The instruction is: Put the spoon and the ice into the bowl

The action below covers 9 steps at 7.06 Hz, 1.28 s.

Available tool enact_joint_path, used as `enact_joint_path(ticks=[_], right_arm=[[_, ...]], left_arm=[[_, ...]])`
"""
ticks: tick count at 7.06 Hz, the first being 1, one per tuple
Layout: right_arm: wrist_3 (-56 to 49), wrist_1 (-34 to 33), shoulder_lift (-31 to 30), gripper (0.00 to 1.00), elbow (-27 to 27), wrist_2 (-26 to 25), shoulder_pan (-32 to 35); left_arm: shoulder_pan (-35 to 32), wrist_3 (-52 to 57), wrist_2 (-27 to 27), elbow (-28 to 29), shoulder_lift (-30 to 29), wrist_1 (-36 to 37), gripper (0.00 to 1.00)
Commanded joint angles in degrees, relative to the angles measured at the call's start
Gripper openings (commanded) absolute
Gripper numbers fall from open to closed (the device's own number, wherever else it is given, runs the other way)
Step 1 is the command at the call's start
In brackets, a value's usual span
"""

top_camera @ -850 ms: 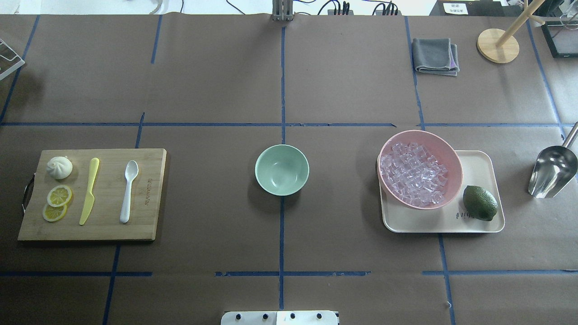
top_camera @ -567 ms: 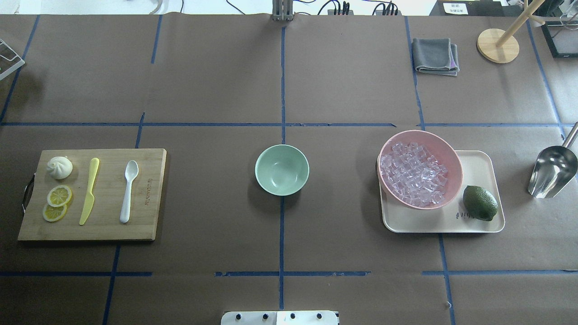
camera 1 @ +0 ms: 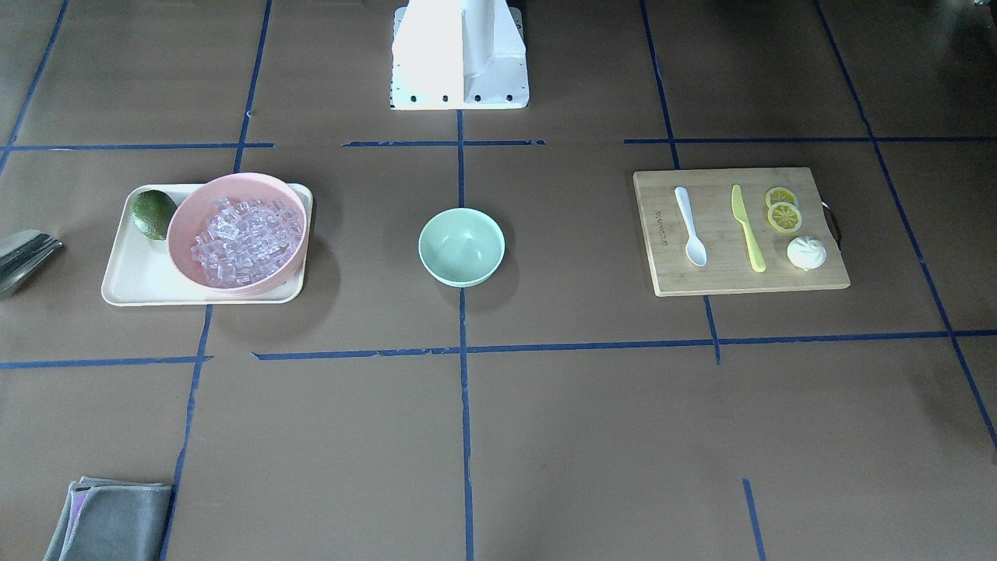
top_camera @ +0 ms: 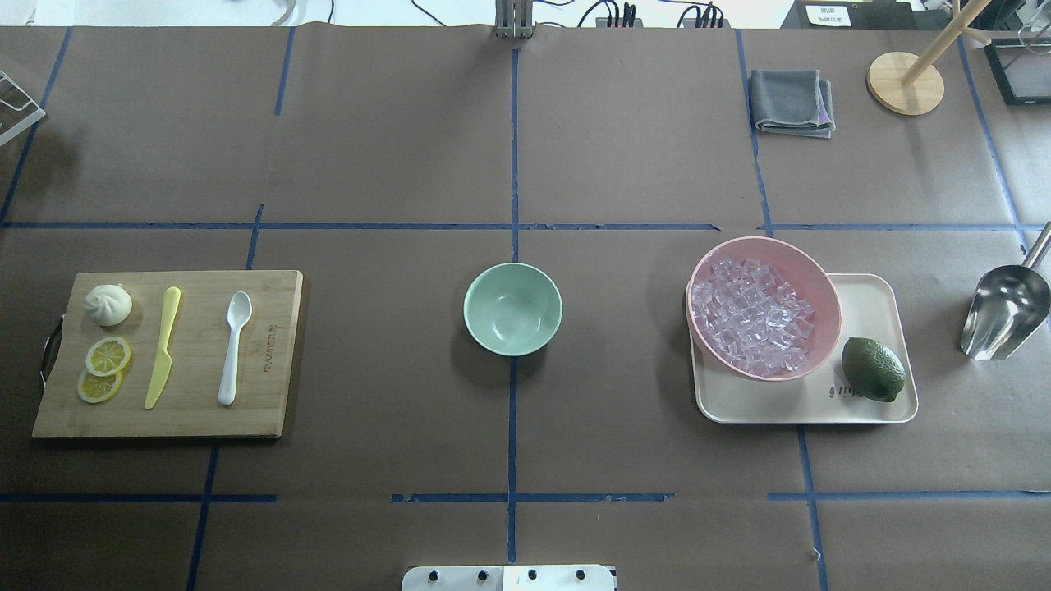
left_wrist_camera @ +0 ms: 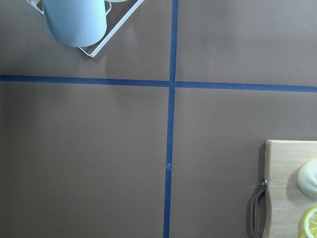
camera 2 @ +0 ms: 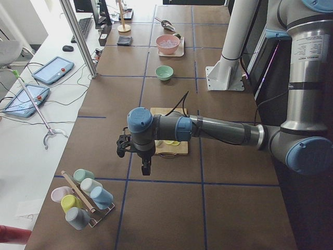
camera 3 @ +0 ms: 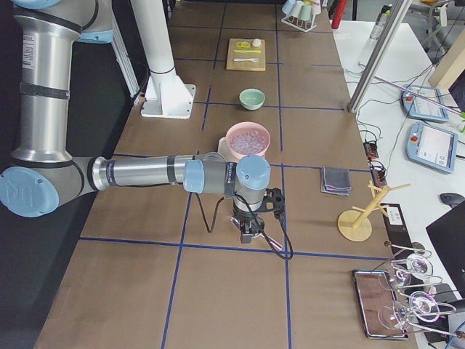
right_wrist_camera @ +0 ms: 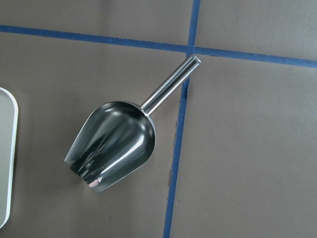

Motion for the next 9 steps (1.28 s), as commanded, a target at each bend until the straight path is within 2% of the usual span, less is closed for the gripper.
enact_joint_path(ticks=[1,4,8,9], right_arm=[[0.03,0.02,-0.34,1.0,0.5,0.07,0.0],[0.29,0.02,-0.34,1.0,0.5,0.16,-0.08],[-0.24,0.11,-0.08,1.0,2.6,0.51,-0.17],[-0.06,0.11,-0.17,1.0,2.61,0.6,-0.17]], left_arm=[[0.0,-0.03,-0.3,0.02,0.09,-0.04,1.0],[-0.09,-0.11,-0.39,-2.69,2.64,-0.39,1.0],[0.52,-0.2,-0.39,-4.63,2.55,-0.3,1.0],[3.05,-0.9,-0.39,-5.77,2.12,-0.31,1.0]])
